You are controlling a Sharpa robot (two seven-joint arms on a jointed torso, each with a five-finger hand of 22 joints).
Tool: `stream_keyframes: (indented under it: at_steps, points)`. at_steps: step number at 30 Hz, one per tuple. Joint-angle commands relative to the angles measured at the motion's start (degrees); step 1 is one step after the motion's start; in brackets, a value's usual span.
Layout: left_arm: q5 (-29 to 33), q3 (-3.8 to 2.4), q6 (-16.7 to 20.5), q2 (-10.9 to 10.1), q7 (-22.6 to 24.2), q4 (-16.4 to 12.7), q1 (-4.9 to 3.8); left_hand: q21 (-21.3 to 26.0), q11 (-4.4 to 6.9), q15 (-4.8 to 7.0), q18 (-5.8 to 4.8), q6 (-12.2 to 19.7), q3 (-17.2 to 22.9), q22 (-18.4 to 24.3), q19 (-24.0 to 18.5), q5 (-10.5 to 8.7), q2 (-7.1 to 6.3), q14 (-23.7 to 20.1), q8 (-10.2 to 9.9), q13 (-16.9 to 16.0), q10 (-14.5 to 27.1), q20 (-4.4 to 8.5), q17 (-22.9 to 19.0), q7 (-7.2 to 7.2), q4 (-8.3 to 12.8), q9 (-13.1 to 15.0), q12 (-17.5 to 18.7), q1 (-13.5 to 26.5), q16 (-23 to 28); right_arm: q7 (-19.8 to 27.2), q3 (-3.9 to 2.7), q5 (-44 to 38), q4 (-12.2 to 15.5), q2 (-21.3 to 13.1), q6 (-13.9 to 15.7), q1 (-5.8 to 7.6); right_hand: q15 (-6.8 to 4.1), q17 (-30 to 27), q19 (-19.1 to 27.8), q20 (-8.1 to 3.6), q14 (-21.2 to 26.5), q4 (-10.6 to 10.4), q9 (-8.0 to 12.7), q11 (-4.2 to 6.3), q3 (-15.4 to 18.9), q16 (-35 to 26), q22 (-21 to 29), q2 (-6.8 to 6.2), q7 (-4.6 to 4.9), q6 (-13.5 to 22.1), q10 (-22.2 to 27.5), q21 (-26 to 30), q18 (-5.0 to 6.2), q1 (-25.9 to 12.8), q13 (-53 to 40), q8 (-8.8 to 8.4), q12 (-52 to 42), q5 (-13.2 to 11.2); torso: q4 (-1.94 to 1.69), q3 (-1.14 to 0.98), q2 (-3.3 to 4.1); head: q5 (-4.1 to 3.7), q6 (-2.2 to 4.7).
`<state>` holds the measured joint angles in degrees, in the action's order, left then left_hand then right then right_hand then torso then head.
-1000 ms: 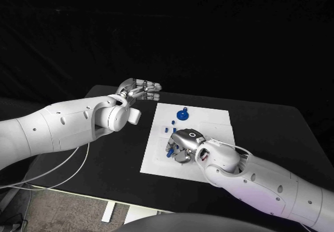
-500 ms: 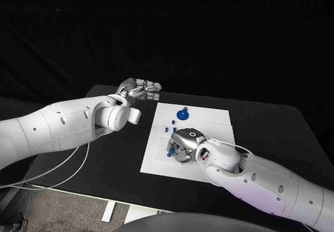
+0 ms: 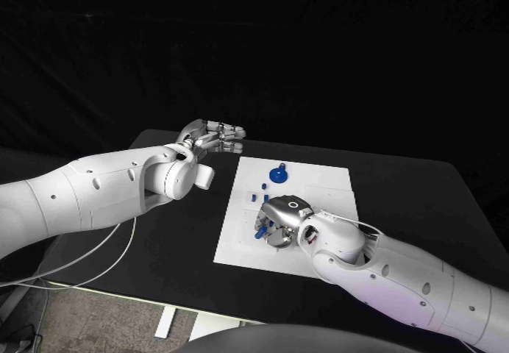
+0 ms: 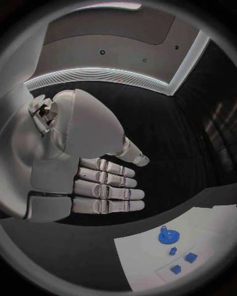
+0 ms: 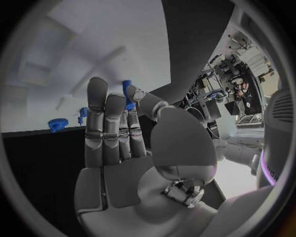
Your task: Assemble the parts on the task board
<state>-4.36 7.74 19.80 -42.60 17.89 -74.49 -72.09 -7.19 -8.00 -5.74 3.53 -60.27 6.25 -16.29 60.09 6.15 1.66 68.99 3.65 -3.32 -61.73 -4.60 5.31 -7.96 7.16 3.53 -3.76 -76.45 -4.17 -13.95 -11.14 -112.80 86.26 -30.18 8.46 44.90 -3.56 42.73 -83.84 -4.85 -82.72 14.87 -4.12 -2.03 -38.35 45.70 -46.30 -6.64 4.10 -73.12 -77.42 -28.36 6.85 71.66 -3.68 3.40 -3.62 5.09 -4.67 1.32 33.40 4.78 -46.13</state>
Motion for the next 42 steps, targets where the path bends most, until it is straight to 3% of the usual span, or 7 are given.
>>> stream_keyframes:
  at_steps: [1,16,26,35,38,42]
  points:
    - [0.3,-0.05,-0.8,0.2,0.2,0.0,0.09,-0.3,0.07,-0.32,0.36,0.2,-0.3,0.1,0.2,-0.14,0.34,-0.2,0.1,0.0,0.4,-0.38,0.1,0.06,-0.2,0.1,0.1,0.2,0.1,-0.6,0.03,-1.1,-0.1,0.0,-0.5,-0.06,-0.38,0.1,-1.7,-0.40,0.1,-0.1,-0.1,0.89,-0.4,0.2,0.0,0.53,0.15,-0.4,-1.1,0.3,0.72,0.2,-0.1,0.29,-0.3,-0.3,0.00,0.04,0.03,0.00,-0.09]
    - [0.3,-0.05,-0.9,0.3,0.1,0.1,0.11,-0.3,0.07,-0.32,0.36,0.2,-0.3,0.1,0.2,-0.14,0.34,-0.2,0.1,0.0,0.4,-0.38,0.1,0.06,-0.2,0.1,0.1,0.2,0.1,-2.2,0.20,-2.7,-1.2,1.4,-5.4,1.12,-0.33,0.0,-1.6,-0.35,0.3,-0.2,0.0,0.81,-0.4,0.0,-0.5,0.59,0.22,-0.2,-0.9,0.7,0.68,0.2,-0.1,0.27,-0.2,0.0,0.00,0.05,-0.03,-0.18,-0.22]
    - [0.3,-0.05,-1.2,0.5,-0.1,0.1,0.11,-0.4,0.05,-0.33,0.36,0.3,-0.4,0.4,0.2,-0.15,0.35,-0.2,0.0,0.0,0.5,-0.40,0.1,0.02,-0.2,0.1,0.1,0.3,0.1,-3.1,1.82,-4.6,-1.7,2.4,-8.1,1.99,-0.29,0.0,-1.5,-0.32,0.4,-0.1,0.0,0.78,-0.3,0.0,-0.7,0.62,0.24,-0.1,-0.8,0.9,0.67,0.2,-0.1,0.28,-0.2,0.0,-0.02,0.05,-0.01,-0.35,-0.28]
    - [0.3,-0.04,-1.3,0.6,-0.2,0.3,0.13,-0.5,0.03,-0.35,0.35,0.3,-0.4,0.6,0.2,-0.17,0.42,-0.3,0.0,0.0,0.5,-0.42,0.1,0.04,-0.3,0.1,0.1,0.3,0.1,-2.8,2.51,-4.0,-1.9,2.8,-8.0,2.23,-0.16,-0.1,-1.4,-0.21,0.5,-0.1,0.0,0.70,-0.2,-0.1,-0.9,0.71,0.35,0.2,-0.5,1.2,0.60,0.0,-0.1,0.23,-0.2,0.1,0.05,0.02,0.01,-0.32,-0.27]
    - [0.3,-0.04,-1.3,0.6,-0.2,0.4,0.14,-0.5,0.03,-0.35,0.35,0.3,-0.4,0.6,0.2,-0.17,0.42,-0.3,0.0,0.0,0.5,-0.42,0.1,0.04,-0.3,0.1,0.1,0.3,0.1,-2.4,2.61,-2.8,-1.9,2.8,-7.2,2.25,0.22,-0.1,-1.4,0.03,0.4,-0.5,0.2,0.20,0.1,0.0,-1.0,0.51,0.84,1.8,1.1,1.4,0.58,-0.4,0.1,0.10,0.0,0.8,0.05,-0.01,0.00,-0.32,-0.29]
    - [0.4,-0.04,-1.3,0.6,-0.2,0.4,0.15,-0.5,0.03,-0.35,0.35,0.3,-0.4,0.6,0.2,-0.17,0.42,-0.3,0.0,0.0,0.5,-0.42,0.1,0.04,-0.3,0.1,0.1,0.3,0.1,-1.7,2.68,-0.9,-1.9,2.7,-6.1,2.26,0.94,-0.1,-1.5,0.68,0.5,-1.5,0.4,-0.86,2.9,0.2,-0.8,-0.70,1.74,6.0,4.8,1.9,0.92,-1.8,0.2,0.14,0.1,3.2,0.05,-0.04,-0.01,-0.32,-0.29]
